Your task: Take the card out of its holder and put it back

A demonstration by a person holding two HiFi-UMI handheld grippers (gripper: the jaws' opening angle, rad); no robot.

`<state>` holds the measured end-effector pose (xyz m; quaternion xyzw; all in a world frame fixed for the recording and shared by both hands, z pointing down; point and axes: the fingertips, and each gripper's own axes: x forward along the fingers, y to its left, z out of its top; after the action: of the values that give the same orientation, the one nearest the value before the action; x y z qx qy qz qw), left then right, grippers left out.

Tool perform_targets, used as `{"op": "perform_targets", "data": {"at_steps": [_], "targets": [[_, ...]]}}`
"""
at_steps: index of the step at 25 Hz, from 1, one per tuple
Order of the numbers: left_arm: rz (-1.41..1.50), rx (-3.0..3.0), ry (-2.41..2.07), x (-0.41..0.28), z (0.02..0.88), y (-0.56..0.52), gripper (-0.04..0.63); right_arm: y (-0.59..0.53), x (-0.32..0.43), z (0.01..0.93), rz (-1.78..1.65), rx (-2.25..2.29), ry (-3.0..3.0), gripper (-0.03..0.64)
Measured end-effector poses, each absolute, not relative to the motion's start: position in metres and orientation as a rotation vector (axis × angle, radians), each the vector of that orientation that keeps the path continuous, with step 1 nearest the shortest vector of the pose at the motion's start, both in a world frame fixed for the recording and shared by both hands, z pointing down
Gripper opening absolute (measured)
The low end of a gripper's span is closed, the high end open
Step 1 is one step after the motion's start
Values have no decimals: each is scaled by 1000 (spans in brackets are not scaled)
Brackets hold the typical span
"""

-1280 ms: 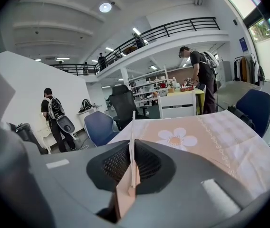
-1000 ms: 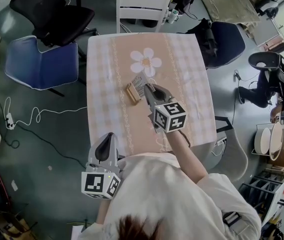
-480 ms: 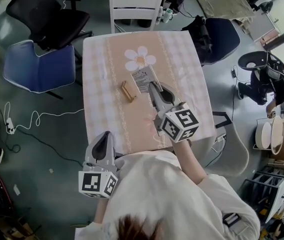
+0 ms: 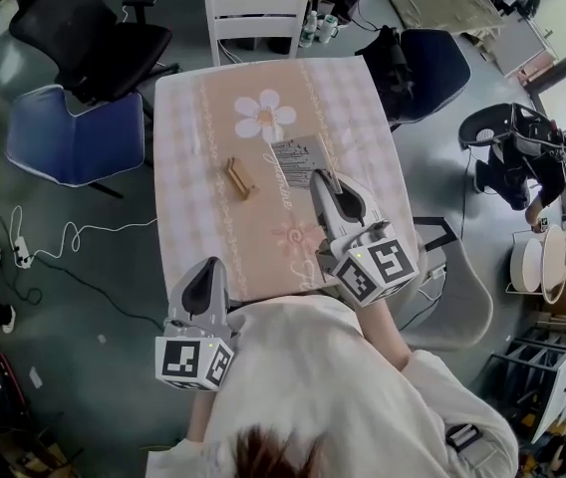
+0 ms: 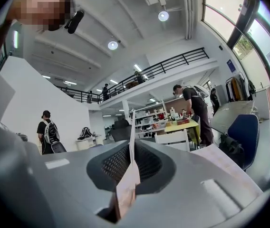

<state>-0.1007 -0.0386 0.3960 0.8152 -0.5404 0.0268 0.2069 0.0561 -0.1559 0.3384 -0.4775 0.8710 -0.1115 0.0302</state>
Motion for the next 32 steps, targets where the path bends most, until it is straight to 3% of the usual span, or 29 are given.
{"op": "perform_targets", "data": {"at_steps": [14, 32], "targets": [[114, 2365, -1447, -40, 397, -13, 0, -93, 129, 329, -282, -1557, 2630, 14], [96, 2358, -1514, -35, 390, 9, 0, -34, 137, 354, -297, -1494, 2729, 14]]}}
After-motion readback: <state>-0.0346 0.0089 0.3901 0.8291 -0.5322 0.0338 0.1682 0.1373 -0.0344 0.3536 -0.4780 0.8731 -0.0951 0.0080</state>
